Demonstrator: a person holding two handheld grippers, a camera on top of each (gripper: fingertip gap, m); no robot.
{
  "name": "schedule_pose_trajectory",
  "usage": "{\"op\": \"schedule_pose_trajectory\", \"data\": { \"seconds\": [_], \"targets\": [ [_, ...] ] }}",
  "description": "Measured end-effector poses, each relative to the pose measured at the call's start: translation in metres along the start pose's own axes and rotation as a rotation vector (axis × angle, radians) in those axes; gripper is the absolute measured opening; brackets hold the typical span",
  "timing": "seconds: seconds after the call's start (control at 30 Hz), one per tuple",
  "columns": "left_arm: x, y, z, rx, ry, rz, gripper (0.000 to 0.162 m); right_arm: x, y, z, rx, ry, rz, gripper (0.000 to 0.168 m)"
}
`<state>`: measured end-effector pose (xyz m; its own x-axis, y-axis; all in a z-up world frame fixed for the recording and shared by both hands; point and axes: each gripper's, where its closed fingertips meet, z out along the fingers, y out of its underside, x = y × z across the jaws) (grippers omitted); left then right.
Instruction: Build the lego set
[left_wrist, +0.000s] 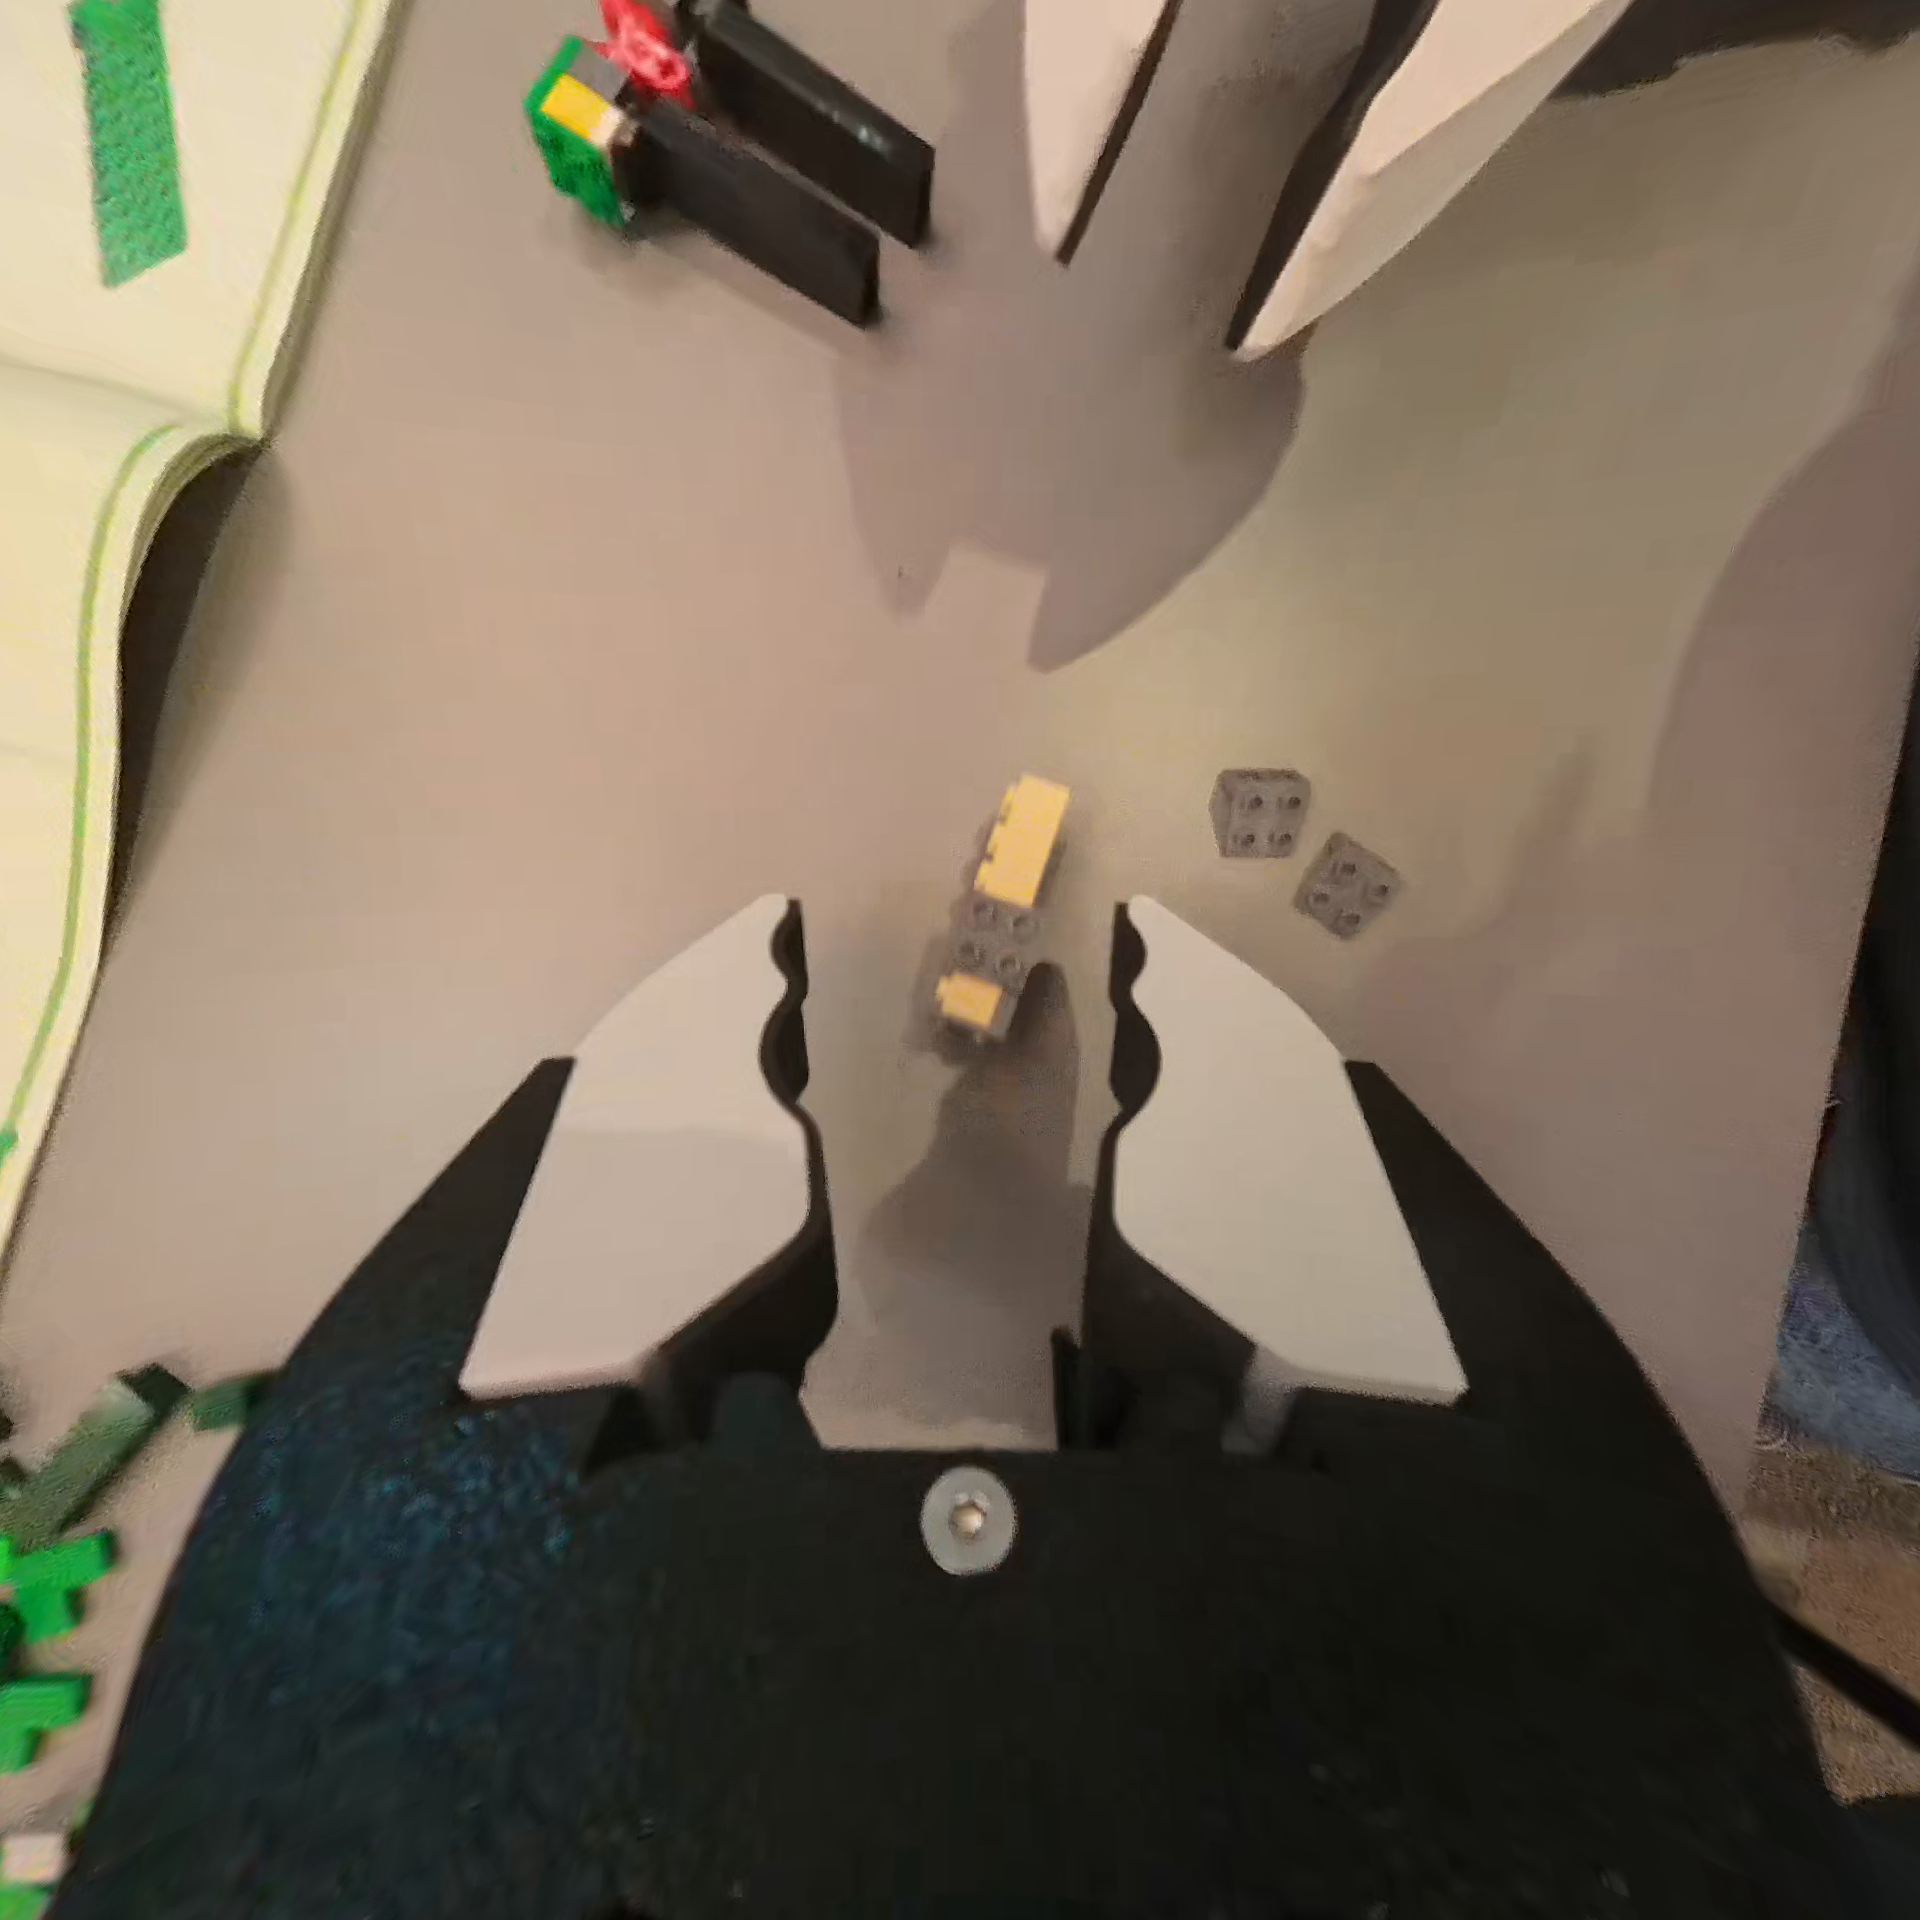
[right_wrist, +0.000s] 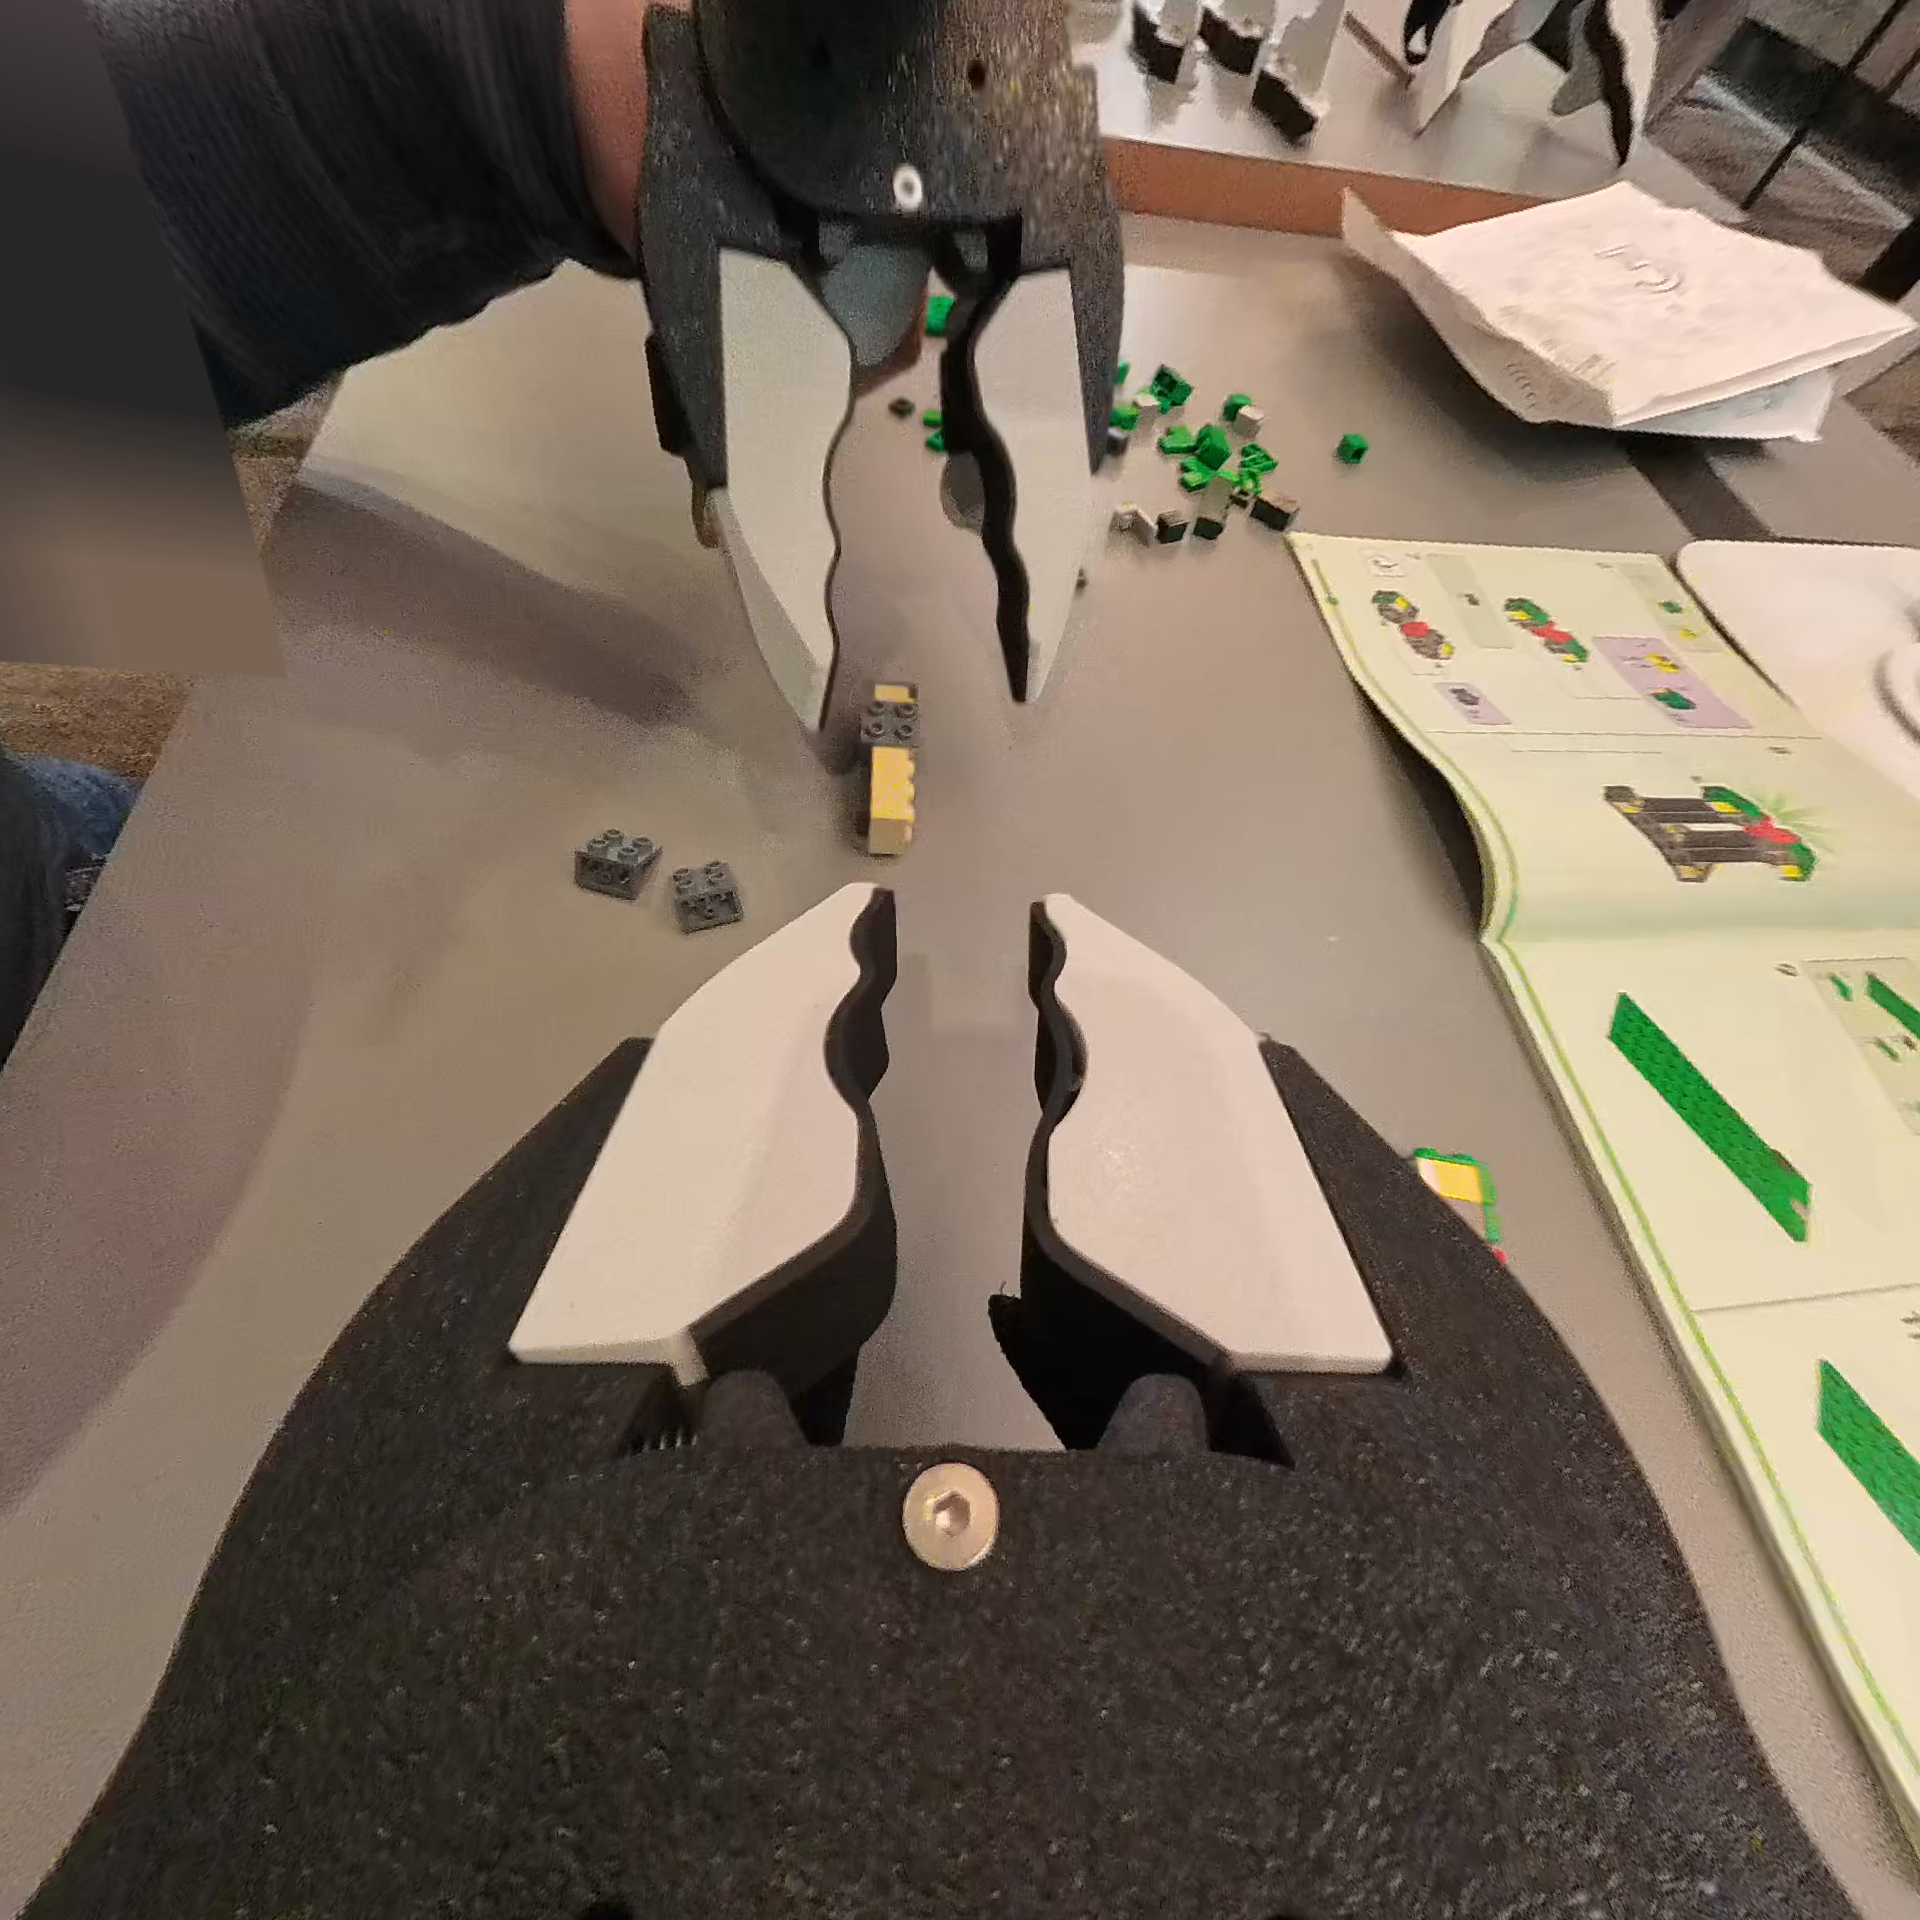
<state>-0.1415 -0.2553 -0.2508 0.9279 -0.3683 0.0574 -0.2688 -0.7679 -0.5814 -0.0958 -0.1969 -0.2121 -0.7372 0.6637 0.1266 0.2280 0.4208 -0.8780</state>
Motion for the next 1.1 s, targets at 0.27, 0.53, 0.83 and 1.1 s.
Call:
{"op": "schedule_pose_trajectory", "data": {
  "seconds": [0.27, 0.53, 0.83, 1.1],
  "targets": [
    [0.008, 0.011, -0.009, 0.195, -0.053, 0.08, 0.047, -0.014, 0.007, 0.048, -0.088, -0.075, 0.054, 0.024],
    [0.007, 0.013, -0.007, 0.255, -0.077, 0.082, 0.047, -0.015, 0.013, 0.072, -0.164, -0.095, 0.031, 0.013],
    [0.007, 0.016, -0.006, 0.312, -0.054, 0.038, 0.047, -0.017, 0.015, 0.077, -0.171, -0.13, 0.028, 0.012],
    [0.005, 0.01, -0.009, 0.398, -0.042, -0.005, 0.047, -0.013, -0.002, 0.07, -0.035, -0.155, 0.027, 0.01]
  ]
}}
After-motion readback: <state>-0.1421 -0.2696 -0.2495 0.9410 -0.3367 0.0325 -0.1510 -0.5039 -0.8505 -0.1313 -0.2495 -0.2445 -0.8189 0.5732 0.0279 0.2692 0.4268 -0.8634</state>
